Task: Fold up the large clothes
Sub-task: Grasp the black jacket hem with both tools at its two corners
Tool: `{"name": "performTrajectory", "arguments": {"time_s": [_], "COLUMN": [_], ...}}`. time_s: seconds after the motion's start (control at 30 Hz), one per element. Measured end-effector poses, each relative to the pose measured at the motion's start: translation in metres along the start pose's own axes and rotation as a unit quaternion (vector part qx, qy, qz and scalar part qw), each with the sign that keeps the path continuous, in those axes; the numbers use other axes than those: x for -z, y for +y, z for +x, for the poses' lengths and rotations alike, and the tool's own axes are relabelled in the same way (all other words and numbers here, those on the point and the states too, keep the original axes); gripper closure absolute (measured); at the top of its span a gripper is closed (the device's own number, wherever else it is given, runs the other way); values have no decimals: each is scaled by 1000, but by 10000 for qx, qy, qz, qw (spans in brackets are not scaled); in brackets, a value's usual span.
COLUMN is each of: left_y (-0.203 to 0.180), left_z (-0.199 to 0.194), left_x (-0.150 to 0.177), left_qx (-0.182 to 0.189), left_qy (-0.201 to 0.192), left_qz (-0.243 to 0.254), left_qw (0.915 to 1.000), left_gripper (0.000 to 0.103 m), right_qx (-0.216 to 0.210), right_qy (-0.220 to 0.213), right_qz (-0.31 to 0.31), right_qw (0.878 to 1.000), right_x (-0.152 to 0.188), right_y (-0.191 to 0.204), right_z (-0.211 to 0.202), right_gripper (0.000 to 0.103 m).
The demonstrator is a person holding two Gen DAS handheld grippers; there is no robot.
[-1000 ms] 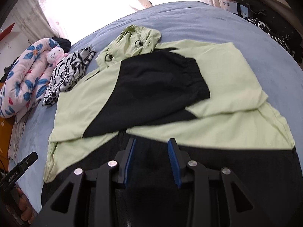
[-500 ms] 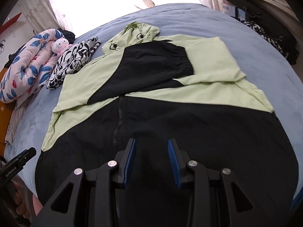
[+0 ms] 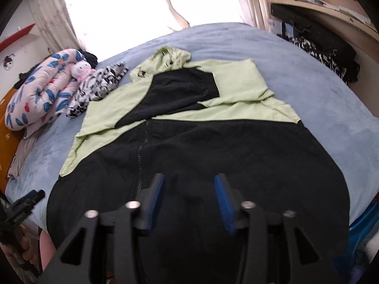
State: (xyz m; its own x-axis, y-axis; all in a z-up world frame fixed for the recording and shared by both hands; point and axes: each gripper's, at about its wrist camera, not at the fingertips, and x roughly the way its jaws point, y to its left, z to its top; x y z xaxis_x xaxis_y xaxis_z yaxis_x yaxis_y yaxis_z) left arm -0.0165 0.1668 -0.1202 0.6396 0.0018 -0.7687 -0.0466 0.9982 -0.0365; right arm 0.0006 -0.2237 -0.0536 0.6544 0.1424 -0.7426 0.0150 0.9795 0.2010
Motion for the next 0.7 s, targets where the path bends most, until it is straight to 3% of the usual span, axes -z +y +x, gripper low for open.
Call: {"name": "performTrajectory", "arguments": {"time_s": [0.07,0.3,0.43,0.57,0.7], "left_y": [7,36,44,41,36], "left_z": [2,6,1,9,13], "left_x": [15,48,62,67,70], "left_qx": [146,513,767,832,887], "left_qy": [-15,98,10,170,260], "left_qz": [28,-114,-78,-21,17], "left_qw": [9999,9986,9970,9964,9957], "left_gripper": [33,33,33,32,23], "right_qx": [187,805,1015,1343,1298], "right_qy": [-209,-597,-574,-432,-287], "right_qz": [-230,-1006,-594,-346,-25], "right_qw": [9993,9899,9914,9894,9911], "right_x": [6,41,58,65,72], "right_y": [-1,-33,-85,-124,-150], "right_z": [-11,-43,-53,-49,-44], "right_gripper": [34,33,33,33,34]}}
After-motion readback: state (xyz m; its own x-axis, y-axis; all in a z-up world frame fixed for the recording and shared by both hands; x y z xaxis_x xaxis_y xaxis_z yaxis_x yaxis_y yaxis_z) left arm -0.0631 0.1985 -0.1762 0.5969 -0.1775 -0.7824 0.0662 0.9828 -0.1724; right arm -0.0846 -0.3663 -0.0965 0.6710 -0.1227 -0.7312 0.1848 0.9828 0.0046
